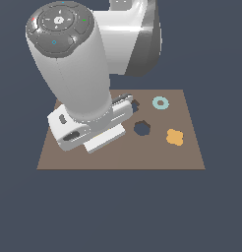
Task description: Insert a designated object into the corresponding slot on a board.
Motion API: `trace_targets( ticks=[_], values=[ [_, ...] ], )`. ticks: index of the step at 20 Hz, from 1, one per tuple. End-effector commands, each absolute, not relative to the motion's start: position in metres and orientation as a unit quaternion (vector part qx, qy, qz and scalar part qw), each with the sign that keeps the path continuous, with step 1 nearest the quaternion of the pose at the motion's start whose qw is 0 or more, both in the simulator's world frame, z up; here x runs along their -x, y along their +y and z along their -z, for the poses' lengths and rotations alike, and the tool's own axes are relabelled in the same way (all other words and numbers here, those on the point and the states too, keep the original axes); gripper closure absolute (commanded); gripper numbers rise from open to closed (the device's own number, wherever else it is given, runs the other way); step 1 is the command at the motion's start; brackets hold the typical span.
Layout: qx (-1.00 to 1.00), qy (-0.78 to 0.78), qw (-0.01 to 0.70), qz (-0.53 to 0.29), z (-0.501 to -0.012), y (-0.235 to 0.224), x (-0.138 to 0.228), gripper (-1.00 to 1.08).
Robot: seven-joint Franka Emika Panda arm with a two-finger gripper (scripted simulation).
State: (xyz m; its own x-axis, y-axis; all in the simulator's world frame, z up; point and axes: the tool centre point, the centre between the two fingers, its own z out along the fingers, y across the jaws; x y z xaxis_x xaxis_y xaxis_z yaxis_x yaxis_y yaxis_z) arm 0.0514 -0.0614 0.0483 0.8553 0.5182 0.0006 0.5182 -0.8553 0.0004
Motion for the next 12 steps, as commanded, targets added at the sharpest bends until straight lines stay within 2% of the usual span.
trace_targets(
  ticks=[1,7,8,12],
  values=[
    [-0.963,0.269,0.000,0.000,-0.043,-0.061,-0.051,-0.92],
    [-0.963,0.268,0.000,0.000,-0.030,-0.061,-0.051,-0.92],
    [-0.963,0.268,0.000,0.000,-0.030,-0.061,-0.051,1.08],
    [-0.963,0.268,0.000,0.000,-0.030,-0.061,-0.051,1.08]
  ],
)
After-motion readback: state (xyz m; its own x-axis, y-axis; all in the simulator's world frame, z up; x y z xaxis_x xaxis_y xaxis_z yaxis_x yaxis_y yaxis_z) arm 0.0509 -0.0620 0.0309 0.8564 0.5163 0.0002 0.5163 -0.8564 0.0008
